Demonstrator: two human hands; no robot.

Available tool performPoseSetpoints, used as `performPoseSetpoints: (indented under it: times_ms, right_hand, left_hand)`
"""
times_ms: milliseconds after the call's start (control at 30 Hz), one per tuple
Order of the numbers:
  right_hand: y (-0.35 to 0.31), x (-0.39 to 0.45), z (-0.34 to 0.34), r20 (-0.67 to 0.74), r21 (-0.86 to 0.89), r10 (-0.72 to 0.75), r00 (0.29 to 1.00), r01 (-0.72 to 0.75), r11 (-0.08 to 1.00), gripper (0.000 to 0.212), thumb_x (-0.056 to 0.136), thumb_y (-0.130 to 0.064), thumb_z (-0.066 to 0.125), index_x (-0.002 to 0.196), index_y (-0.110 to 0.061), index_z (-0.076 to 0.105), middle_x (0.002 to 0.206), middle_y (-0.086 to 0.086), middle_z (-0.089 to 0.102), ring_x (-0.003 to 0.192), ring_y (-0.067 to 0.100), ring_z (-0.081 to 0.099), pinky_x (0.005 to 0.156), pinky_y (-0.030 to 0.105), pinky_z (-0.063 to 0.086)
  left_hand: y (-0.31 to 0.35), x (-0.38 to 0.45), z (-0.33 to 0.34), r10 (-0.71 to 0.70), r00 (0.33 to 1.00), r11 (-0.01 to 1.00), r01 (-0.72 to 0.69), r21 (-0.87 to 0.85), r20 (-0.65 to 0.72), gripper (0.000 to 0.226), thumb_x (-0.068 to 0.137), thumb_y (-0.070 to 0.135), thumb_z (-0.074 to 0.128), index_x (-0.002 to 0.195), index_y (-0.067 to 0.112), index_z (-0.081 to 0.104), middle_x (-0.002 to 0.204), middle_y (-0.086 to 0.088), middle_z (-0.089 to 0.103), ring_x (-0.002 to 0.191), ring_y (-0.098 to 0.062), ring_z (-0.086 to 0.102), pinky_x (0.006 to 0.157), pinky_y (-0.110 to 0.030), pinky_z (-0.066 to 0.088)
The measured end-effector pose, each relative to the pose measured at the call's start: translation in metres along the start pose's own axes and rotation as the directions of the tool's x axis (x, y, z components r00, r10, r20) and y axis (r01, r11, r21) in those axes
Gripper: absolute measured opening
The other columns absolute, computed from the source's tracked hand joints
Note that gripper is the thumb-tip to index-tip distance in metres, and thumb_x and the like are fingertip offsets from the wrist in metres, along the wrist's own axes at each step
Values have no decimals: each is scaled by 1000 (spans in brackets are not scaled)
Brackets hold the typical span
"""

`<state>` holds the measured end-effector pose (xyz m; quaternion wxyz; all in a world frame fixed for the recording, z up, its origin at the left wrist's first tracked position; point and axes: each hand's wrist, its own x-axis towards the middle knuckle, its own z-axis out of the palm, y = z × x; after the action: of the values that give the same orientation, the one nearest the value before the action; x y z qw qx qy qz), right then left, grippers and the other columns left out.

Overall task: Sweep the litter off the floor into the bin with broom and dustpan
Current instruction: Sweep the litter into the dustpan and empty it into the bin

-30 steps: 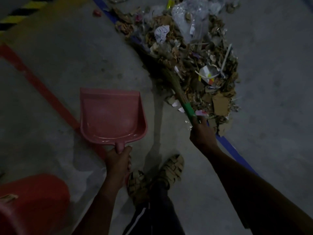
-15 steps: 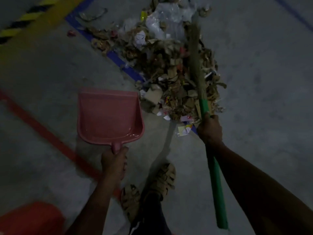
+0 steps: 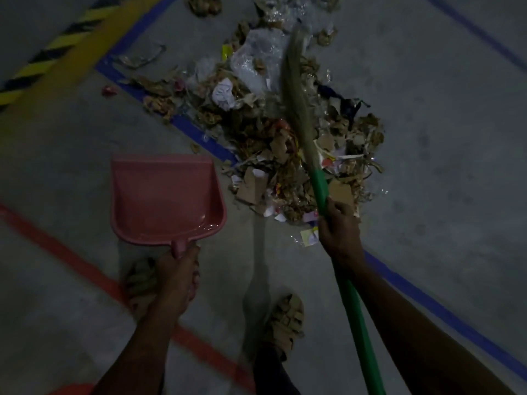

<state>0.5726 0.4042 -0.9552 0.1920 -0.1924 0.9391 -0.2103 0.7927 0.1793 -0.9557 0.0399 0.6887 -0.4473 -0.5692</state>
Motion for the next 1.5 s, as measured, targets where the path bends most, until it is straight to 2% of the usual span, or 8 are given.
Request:
performPoseSetpoints:
  times_ms: [267,400,500,600,733,967,1300,1500]
  right_hand:
    - [-136,49,93,101,94,-134,986,125,988,46,89,-17,53,131,1,57,120,23,57,97,37,58,75,35,44]
    - [-204,73,140,208,108,-186,960,166,980,50,89,-18,50,134,2,55,122,24,58,103,37,57,80,34,45]
    - [-244,89,174,320,67,-231,919,221,973,53,90,-24,45,138,-1,52,125,21,56,104,36,56,82,36,45]
    - [-267,98,198,421,-10,-230,877,258,966,50,95,-22,47,143,-5,46,133,20,50,102,39,57,82,38,47]
    - [-271,95,207,420,-100,-133,898,191,977,45,96,-15,48,140,-6,48,129,20,52,96,39,59,76,41,51]
    - [-238,81,182,264,-152,111,958,-72,986,37,95,-10,48,130,-2,53,118,24,54,90,39,56,69,38,44]
    - [-222,16,180,242,-78,-54,969,75,994,42,94,-11,55,135,-5,47,133,21,48,77,39,58,59,43,50]
    - [-219,-25,196,382,6,-139,914,147,989,54,91,-21,53,143,-7,44,138,15,46,87,33,63,70,42,55]
  left_hand:
    - [48,77,-58,-63,998,998,63,3,22,34,90,26,73,64,11,56,44,-1,49,30,-13,41,48,-21,37]
    - [71,124,-105,-177,978,981,185,-62,109,36,89,30,71,67,13,49,43,-1,43,30,-16,36,39,-18,35]
    - [91,153,-141,-95,995,996,95,2,5,23,94,24,68,78,13,55,40,8,44,28,-7,37,33,-14,29]
    - [107,170,-167,-41,999,999,41,-9,-33,25,93,20,68,74,14,53,41,8,44,31,-7,37,42,-17,32]
    - [117,191,-193,-63,998,997,61,-51,-27,27,91,23,71,73,13,53,47,1,47,32,-10,40,51,-26,37]
    - [118,195,-190,-87,996,994,87,-65,-11,22,93,19,69,82,9,53,46,2,45,30,-8,39,43,-19,33]
    - [119,186,-174,-83,997,996,83,-20,10,24,90,24,71,74,15,56,46,4,47,31,-10,40,43,-18,33]
    - [95,170,-181,-88,996,994,87,-65,-24,24,91,20,71,76,9,56,55,-4,48,38,-15,42,49,-24,35]
